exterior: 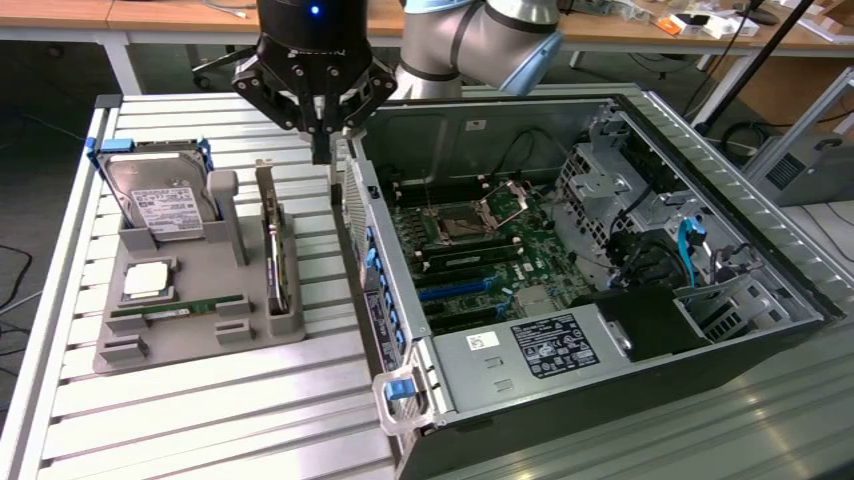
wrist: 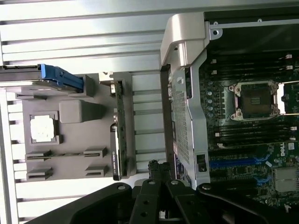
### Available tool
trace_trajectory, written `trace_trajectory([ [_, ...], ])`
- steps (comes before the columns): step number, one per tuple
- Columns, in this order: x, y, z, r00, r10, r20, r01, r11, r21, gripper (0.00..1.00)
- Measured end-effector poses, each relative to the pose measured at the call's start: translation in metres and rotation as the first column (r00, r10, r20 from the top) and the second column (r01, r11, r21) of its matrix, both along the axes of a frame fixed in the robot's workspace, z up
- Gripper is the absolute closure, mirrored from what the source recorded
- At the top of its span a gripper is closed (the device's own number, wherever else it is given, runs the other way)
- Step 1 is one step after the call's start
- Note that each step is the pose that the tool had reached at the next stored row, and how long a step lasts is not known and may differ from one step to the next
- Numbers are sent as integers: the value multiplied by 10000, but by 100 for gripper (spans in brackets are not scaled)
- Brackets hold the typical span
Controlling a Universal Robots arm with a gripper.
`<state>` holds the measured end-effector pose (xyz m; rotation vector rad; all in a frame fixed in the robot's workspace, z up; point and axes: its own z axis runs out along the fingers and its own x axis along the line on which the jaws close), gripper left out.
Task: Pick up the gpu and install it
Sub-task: 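Reach for the gpu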
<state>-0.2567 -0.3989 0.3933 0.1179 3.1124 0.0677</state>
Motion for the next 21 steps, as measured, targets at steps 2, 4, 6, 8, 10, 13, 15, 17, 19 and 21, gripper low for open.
trace_trajectory([
  [2,-20,0,1,10000,-1,-1,1,10000,-1,89],
  [4,-43,0,0,10000,0,-1,0,10000,0,89],
  [6,-61,0,0,10000,-1,0,1,10000,0,89],
  [8,-88,0,0,10000,0,-1,0,10000,0,89],
  [10,-101,0,0,10000,0,-1,0,10000,0,89],
  [13,-124,0,0,10000,-1,0,1,10000,0,89],
  [15,-143,0,0,10000,0,-1,0,10000,0,89],
  [17,-156,0,0,10000,0,-1,0,10000,0,89],
  [19,-165,0,0,10000,0,-1,0,10000,0,89],
  [21,-180,0,0,10000,0,-1,0,10000,0,89],
])
